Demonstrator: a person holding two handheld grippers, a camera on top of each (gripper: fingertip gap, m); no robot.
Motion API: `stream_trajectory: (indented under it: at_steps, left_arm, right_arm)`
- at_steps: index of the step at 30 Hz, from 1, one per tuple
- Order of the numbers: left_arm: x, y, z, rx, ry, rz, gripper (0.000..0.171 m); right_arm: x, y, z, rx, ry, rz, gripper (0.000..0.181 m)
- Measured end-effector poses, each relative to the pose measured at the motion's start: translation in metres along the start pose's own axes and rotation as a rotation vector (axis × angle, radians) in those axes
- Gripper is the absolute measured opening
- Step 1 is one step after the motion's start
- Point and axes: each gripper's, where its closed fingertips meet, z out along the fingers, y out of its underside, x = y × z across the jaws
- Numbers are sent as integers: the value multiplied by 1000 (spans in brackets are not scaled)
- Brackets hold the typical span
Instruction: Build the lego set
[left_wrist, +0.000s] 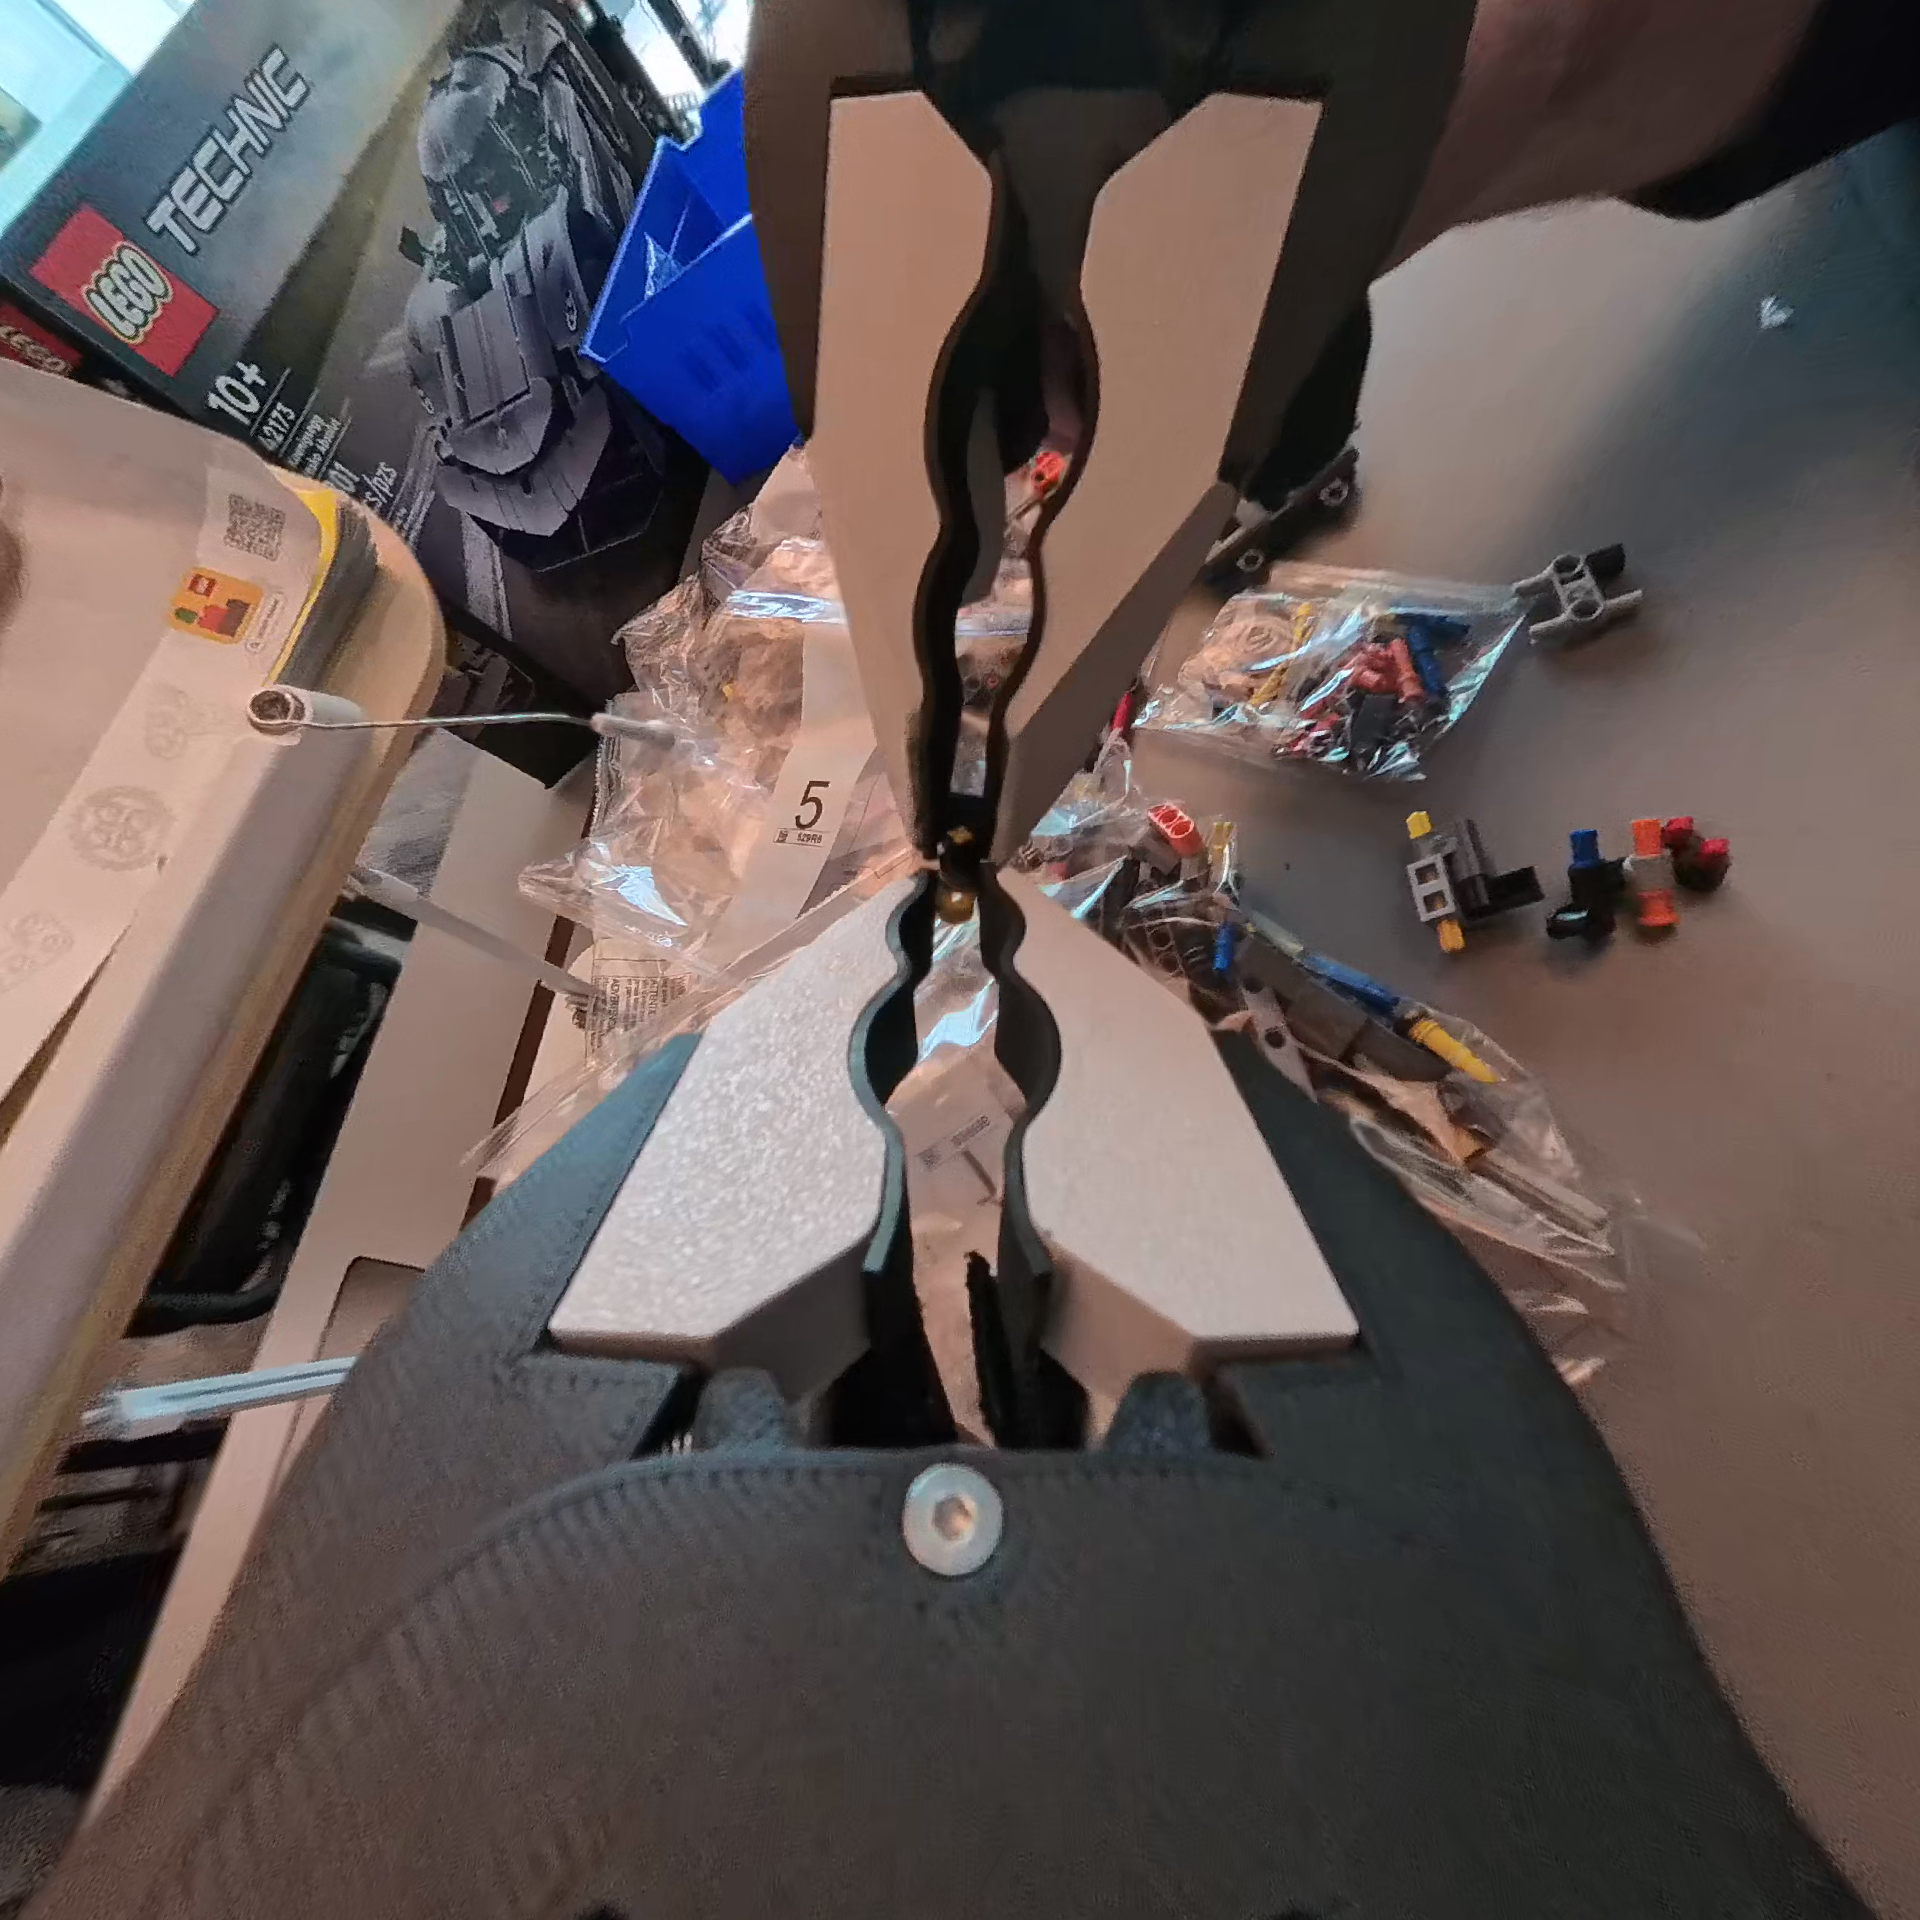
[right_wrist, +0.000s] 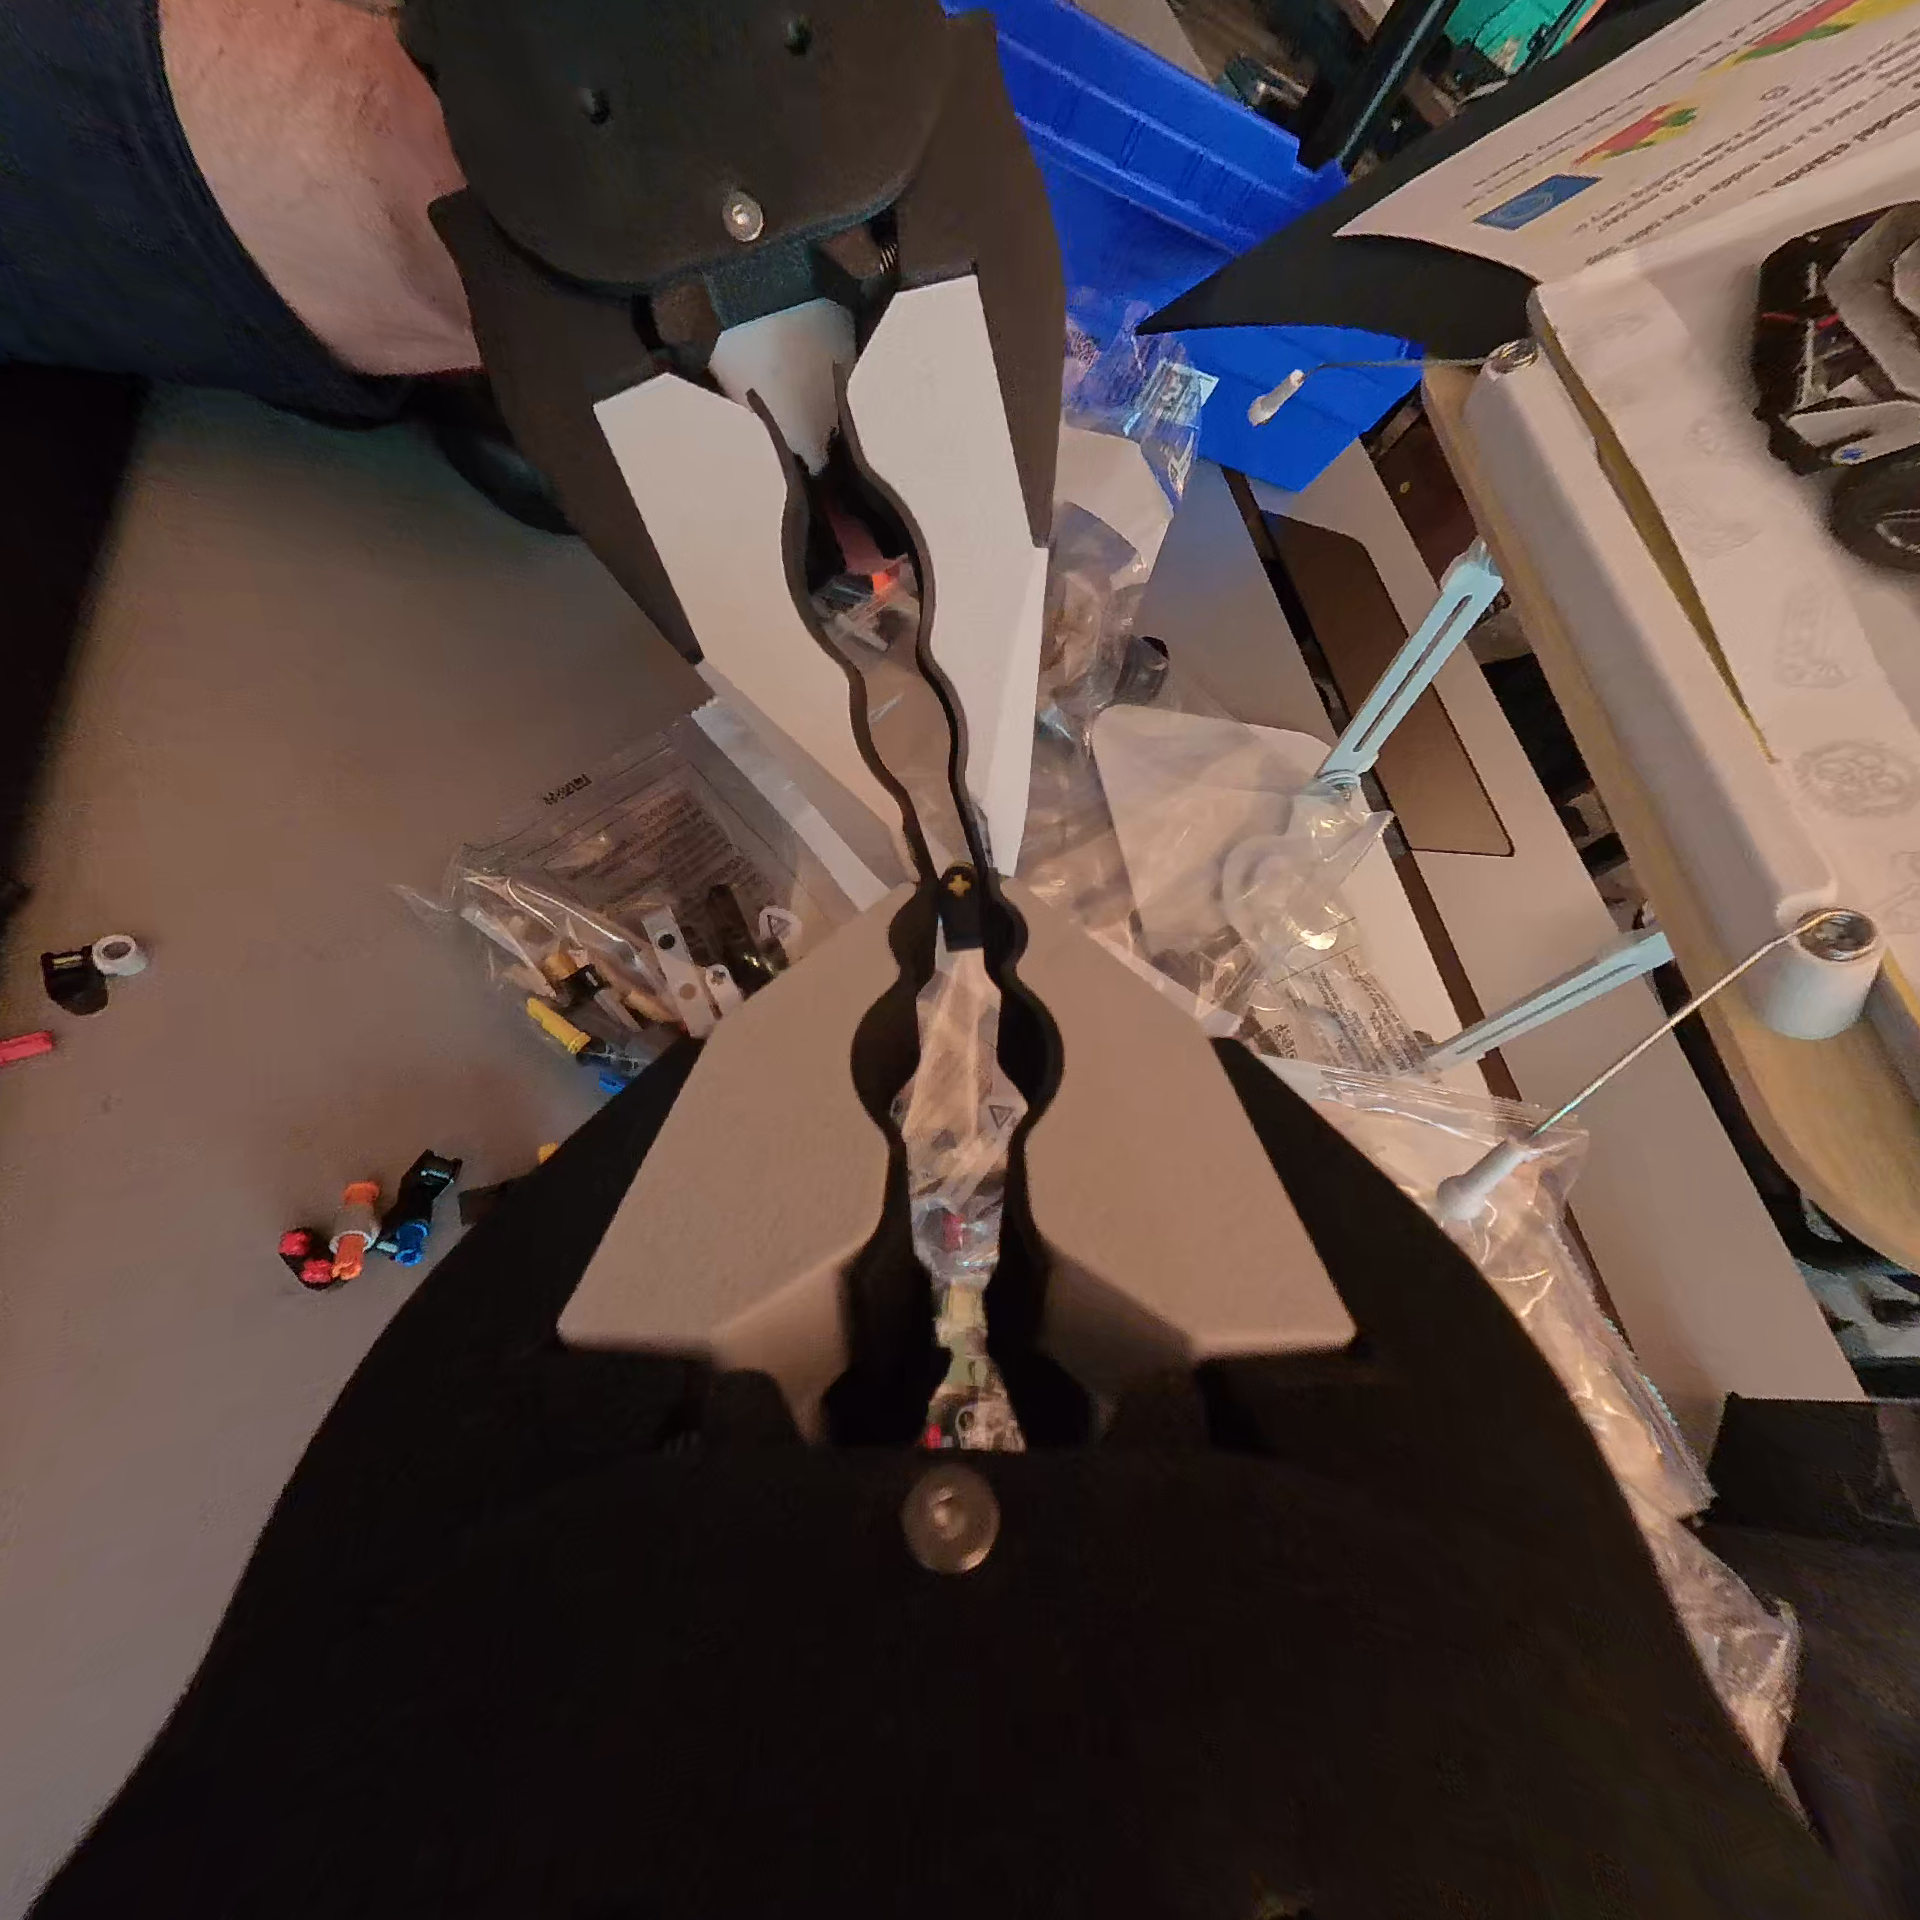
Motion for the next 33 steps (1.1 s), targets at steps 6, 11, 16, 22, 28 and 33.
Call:
stream_trajectory:
  at_steps: [6,11,16,22,28,33]
  left_arm:
    - [1,3,2,-45,-24,63,6]
    - [2,11,5,-100,-37,142,6]
    - [4,11,3,-88,-16,139,7]
    - [5,13,4,-95,1,131,7]
    - [6,5,-2,-42,17,104,7]
    - [6,-6,-12,23,41,61,7]
  right_arm:
    - [-1,3,1,-51,33,-54,4]
    - [-3,12,6,-122,49,-89,4]
    - [-5,9,5,-112,42,-45,3]
    - [-6,9,5,-88,18,27,2]
    - [-8,1,-1,-2,-55,157,2]
    - [-9,-10,-9,99,-127,244,2]
